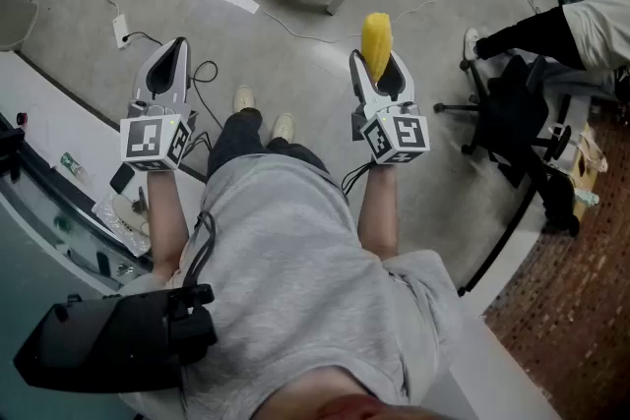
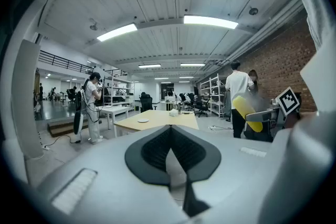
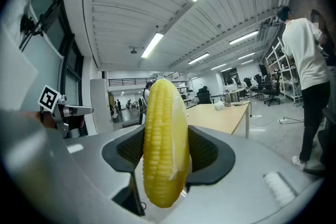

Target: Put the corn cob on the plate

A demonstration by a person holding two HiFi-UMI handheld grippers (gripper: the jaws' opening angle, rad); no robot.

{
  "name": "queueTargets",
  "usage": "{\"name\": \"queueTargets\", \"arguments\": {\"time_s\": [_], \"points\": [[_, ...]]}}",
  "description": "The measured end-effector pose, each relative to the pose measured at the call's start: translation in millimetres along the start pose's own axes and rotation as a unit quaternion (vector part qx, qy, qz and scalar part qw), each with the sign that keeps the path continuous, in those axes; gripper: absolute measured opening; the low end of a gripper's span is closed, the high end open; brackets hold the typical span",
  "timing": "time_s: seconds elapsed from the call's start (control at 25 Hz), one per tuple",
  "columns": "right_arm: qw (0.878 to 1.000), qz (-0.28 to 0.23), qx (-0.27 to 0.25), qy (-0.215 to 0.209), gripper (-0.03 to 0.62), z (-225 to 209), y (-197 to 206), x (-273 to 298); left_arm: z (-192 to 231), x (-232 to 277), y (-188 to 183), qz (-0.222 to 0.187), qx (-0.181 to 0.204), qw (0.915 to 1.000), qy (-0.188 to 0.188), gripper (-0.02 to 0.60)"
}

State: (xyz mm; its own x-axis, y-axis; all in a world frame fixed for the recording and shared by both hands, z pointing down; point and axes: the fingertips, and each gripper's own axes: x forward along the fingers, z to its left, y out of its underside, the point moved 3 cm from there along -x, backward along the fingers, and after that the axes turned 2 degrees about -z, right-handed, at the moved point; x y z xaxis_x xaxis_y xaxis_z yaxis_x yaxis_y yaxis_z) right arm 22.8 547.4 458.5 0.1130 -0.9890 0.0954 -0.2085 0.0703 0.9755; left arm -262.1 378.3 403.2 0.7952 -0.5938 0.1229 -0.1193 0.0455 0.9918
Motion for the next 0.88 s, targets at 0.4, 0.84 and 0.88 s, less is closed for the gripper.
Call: {"name": "queueTargets", "arguments": {"time_s": [0.4,0.84,0.88], "points": [[1.0,-0.004,0.012,-0.002,0.245,-8,-5,11,0,15,-1,0.001,-0.001,1.0,0.003,0.02],[1.0,0.008,0.008,-0.016,0.245,-31,-9,36,-6,45,-4,0.004,0.001,1.0,-0.002,0.02],[1.0,0.009,0.01,-0.016,0.245,-33,-9,40,-4,50,-4,0.005,0.002,1.0,-0.003,0.02]]}}
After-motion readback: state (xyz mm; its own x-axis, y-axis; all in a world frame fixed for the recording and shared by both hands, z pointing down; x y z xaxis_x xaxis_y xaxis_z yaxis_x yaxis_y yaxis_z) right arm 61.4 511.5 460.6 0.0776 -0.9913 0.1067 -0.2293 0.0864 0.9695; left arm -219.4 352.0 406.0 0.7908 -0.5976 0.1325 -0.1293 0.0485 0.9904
